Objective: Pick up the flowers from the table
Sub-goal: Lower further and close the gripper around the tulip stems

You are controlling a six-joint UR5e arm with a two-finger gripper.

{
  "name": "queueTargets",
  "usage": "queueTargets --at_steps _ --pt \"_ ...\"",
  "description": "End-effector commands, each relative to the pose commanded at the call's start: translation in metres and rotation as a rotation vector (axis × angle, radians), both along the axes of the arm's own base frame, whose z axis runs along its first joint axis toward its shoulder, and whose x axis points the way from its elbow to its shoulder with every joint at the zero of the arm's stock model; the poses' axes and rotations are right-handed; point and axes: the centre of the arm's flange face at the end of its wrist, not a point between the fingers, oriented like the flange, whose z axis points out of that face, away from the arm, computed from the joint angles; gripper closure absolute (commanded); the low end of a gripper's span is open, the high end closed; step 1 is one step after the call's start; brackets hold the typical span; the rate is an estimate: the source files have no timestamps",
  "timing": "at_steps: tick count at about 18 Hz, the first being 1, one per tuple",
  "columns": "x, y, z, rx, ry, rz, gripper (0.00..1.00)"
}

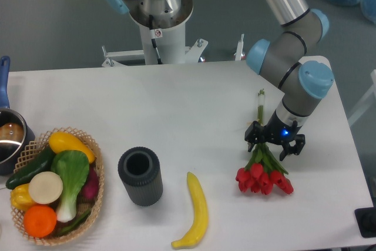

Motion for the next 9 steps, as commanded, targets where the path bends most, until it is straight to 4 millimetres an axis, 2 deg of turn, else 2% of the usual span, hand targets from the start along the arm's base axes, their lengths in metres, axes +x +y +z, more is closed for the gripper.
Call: queueTargets --at_steps 9 --pt "0.0016 0.0109 -0.0051 -0.002 0.0 -0.018 0.0"
